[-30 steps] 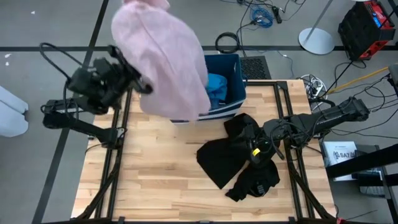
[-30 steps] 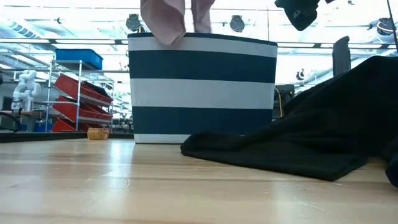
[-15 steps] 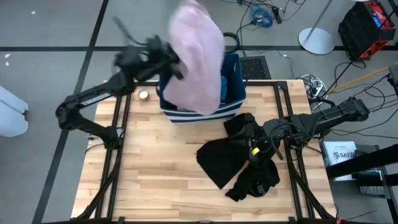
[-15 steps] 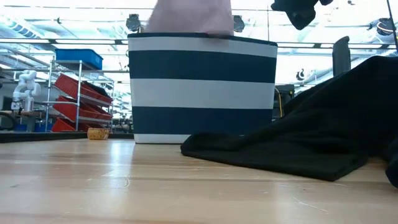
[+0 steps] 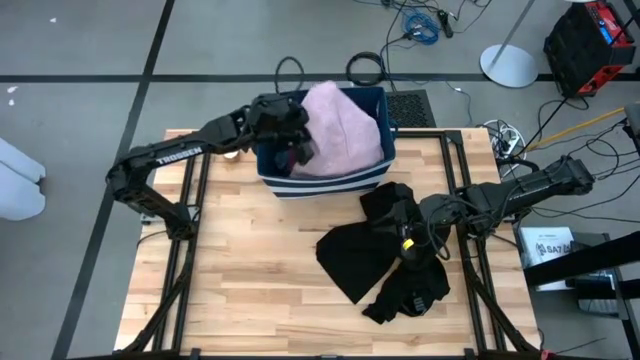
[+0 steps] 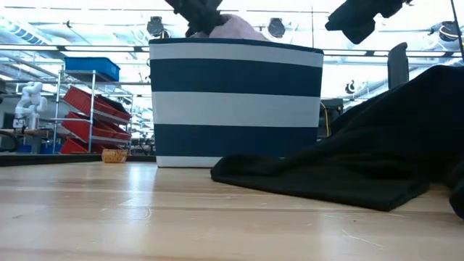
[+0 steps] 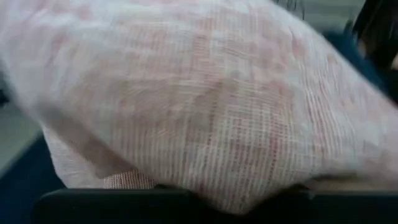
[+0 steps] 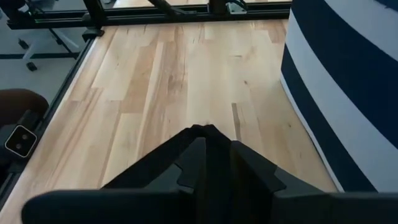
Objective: Sort clothes
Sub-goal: Put the pink polo shirt into the blue laundry bin
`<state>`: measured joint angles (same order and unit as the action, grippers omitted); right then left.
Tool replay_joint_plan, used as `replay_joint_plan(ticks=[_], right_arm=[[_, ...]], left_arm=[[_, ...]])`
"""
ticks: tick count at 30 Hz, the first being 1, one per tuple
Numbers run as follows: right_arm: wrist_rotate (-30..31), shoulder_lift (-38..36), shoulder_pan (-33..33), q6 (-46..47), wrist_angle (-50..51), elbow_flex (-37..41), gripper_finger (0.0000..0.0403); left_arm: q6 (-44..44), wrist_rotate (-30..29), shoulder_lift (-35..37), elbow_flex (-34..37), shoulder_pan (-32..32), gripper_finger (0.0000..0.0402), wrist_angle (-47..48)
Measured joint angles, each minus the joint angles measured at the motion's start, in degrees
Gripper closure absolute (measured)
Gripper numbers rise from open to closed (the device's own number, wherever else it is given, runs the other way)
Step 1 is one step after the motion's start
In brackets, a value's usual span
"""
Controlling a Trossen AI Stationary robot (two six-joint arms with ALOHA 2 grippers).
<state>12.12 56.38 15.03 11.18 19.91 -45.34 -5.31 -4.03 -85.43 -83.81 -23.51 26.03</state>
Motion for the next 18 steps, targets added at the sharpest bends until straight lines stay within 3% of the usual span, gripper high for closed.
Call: replay_joint_plan(ticks=[12, 18], right_arm=[[0.36, 0.0, -0.09, -3.18, -2.17, 0.0, 0.0339], [2.8, -0.02, -0.43, -3.72, -3.03, 0.0, 0.0339]], left_arm=[[0.46, -0.94, 0.01, 0.0, -0.04, 0.0359, 29.86], [-0.04, -0.08, 0.02, 0.0, 0.01, 0.0361, 30.39]])
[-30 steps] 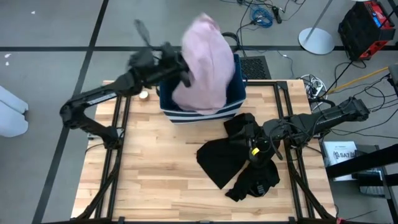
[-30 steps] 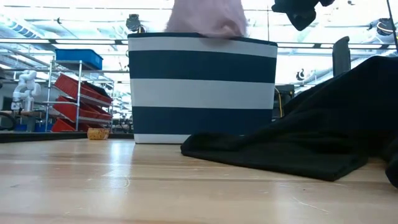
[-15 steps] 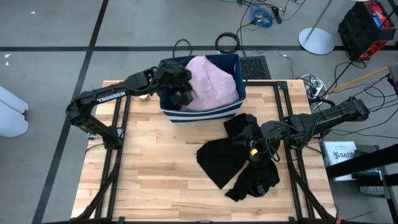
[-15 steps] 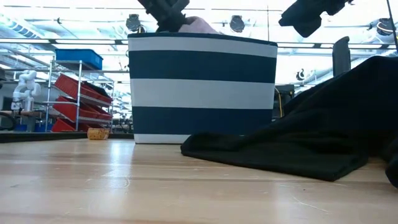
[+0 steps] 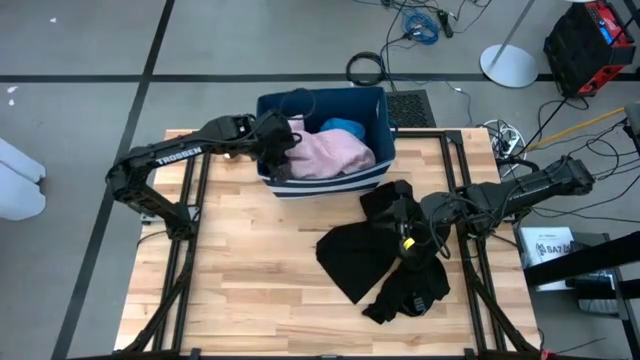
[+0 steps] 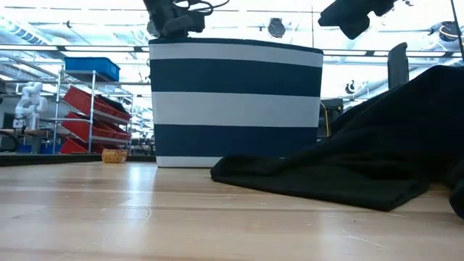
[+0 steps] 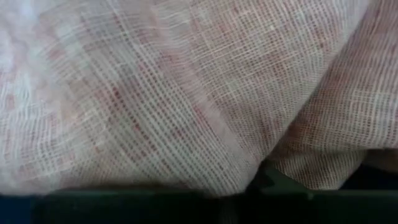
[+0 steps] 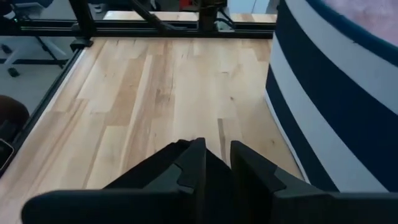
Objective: Sort clothes
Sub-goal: Put the pink polo shirt into the blue laundry bin
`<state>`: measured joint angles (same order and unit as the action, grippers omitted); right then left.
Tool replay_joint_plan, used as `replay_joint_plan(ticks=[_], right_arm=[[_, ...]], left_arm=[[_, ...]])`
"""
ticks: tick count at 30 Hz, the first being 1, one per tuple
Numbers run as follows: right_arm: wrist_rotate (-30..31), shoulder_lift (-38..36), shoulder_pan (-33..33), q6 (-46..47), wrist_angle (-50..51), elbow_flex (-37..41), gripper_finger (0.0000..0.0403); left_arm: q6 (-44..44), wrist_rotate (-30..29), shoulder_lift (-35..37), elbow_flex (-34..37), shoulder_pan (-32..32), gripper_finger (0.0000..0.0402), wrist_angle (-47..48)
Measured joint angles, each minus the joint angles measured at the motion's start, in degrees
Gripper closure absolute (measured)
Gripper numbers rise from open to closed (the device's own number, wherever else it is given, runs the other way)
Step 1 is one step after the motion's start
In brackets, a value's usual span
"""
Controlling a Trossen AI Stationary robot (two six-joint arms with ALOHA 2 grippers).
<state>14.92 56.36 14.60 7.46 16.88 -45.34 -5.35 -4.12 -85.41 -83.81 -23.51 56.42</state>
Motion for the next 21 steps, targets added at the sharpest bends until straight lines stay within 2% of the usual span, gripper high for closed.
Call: replay_joint_plan(ticks=[9, 14, 21], right_arm=[[0.04, 0.0, -0.4, 0.26, -1.95, 0.0, 0.0339], [0.04, 0.0, -0.4, 0.3, -2.13, 0.0, 0.0339], [0.04, 0.0, -0.4, 0.5, -2.06, 0.0, 0.0339]], left_arm=[[-2.68, 5.26, -1.41, 0.0, 0.0, 0.0361, -15.99], [-2.81, 5.86, -4.89, 0.0, 0.0, 0.036, -16.83], [-2.07, 7.12, -7.7, -0.3, 0.07, 0.0336, -16.96]])
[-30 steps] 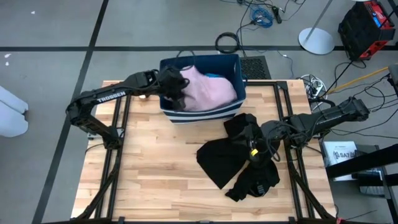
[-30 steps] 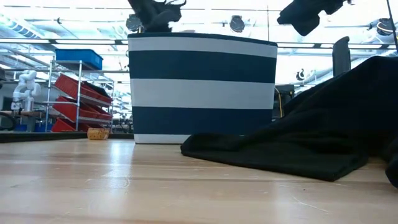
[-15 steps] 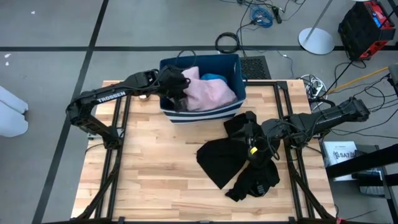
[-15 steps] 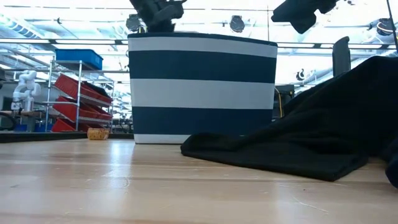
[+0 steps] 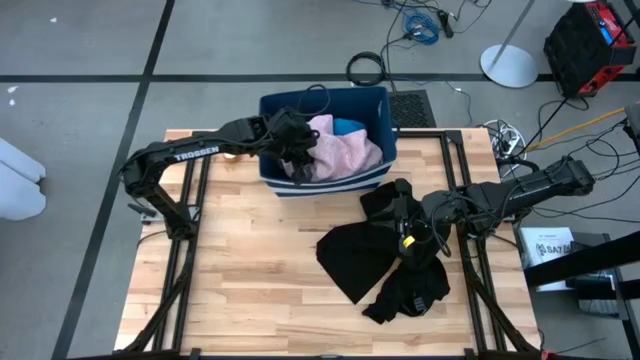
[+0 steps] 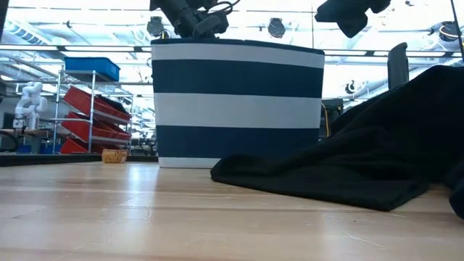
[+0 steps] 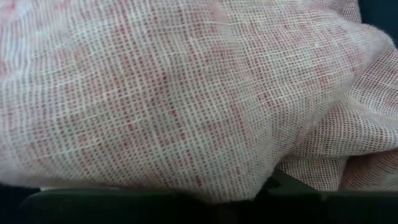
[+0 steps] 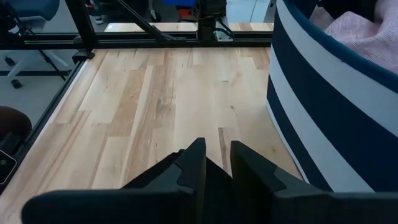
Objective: Sort clothes
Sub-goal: Put the pink polo shirt into the blue laundry bin
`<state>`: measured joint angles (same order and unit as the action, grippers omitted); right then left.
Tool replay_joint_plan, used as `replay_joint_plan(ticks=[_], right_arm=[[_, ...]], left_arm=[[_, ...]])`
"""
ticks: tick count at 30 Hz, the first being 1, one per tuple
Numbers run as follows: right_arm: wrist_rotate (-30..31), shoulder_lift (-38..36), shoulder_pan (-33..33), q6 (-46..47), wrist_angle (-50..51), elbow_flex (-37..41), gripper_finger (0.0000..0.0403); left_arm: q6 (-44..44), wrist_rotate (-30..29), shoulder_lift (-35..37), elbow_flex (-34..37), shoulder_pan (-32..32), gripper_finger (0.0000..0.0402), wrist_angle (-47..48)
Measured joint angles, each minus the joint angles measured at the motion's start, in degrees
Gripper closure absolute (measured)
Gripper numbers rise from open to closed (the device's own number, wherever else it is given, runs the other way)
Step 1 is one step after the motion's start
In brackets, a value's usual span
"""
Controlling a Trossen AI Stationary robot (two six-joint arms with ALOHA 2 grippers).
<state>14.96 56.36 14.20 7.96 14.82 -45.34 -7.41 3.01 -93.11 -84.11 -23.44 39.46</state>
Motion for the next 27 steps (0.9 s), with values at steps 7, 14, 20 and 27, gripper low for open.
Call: replay_joint_plan(ticks=[7, 14, 20, 27], right_arm=[[-0.02, 0.0, 0.0, 0.1, 0.05, 0.0, 0.0339], [-0.02, 0.0, 0.0, -0.08, 0.08, 0.0, 0.0339], [-0.02, 0.0, 0.0, -0.1, 0.08, 0.0, 0.0339], [0.15, 0.0, 0.0, -0.69, 0.05, 0.0, 0.0339]], left_arm=[[-0.12, 0.6, 0.51, 0.12, -0.07, 0.0331, 0.09], [-2.63, -5.95, 2.69, 0.28, -0.04, 0.0329, -0.71], [-2.99, -10.77, 4.87, 0.38, -0.15, 0.0329, -2.95], [0.3, -18.23, 5.61, -1.78, -1.93, 0.0328, -4.46]])
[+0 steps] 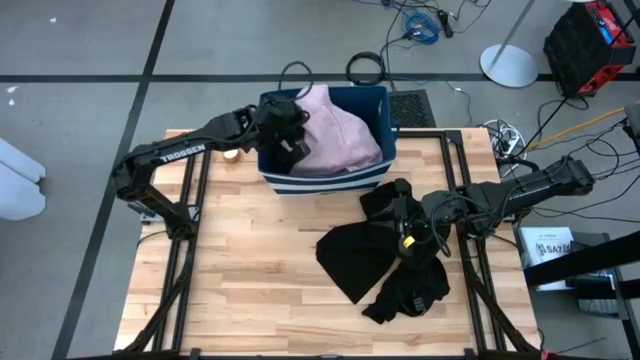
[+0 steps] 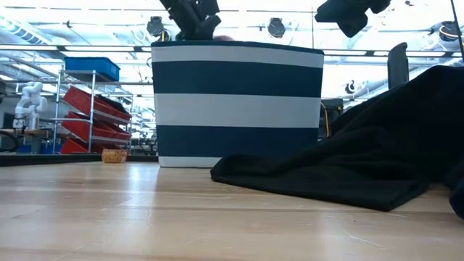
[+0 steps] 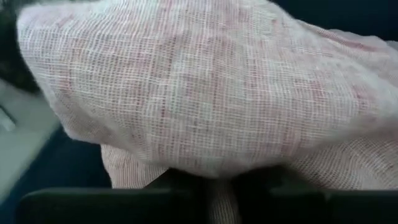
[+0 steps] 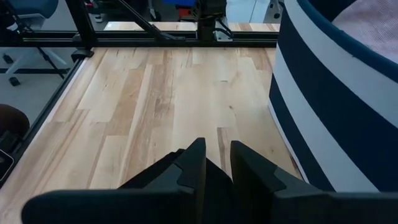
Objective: Sort clothes
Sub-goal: Put the pink polo shirt into the blue laundry bin
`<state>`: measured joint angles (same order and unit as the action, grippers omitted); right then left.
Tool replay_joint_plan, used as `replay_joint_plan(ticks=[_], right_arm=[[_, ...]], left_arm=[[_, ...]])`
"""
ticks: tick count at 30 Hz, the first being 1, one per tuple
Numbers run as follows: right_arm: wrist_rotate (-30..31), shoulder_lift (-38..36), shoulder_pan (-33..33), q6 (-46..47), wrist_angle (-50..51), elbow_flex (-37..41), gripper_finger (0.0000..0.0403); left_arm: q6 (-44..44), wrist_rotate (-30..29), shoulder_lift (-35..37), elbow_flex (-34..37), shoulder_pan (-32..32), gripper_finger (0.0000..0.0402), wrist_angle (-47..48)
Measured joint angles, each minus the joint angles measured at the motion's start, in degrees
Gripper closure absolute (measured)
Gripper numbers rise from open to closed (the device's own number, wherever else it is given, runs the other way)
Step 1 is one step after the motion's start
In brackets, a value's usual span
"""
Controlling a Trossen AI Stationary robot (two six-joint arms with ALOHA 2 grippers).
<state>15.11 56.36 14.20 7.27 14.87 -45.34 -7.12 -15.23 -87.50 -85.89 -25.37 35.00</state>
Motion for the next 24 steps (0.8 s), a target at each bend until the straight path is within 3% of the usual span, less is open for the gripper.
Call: replay_joint_plan(ticks=[4, 13, 18, 24], right_arm=[[0.02, 0.0, 0.0, 0.07, 0.01, 0.0, 0.0339], [0.02, 0.0, 0.0, 0.5, 0.06, 0.0, 0.0339], [0.04, 0.0, 0.0, 0.56, 0.07, 0.0, 0.0339], [0.02, 0.0, 0.0, 0.59, 0.29, 0.0, 0.0339]], left_arm=[[6.21, 7.98, -1.1, -0.02, -3.7, 0.0328, 1.74], [13.88, 12.63, -4.96, 0.07, -5.93, 0.0328, 5.14], [14.22, 20.6, -7.48, 0.07, -5.63, 0.0326, 5.08], [12.34, 20.79, -8.25, 0.07, -5.35, 0.0275, 4.42]])
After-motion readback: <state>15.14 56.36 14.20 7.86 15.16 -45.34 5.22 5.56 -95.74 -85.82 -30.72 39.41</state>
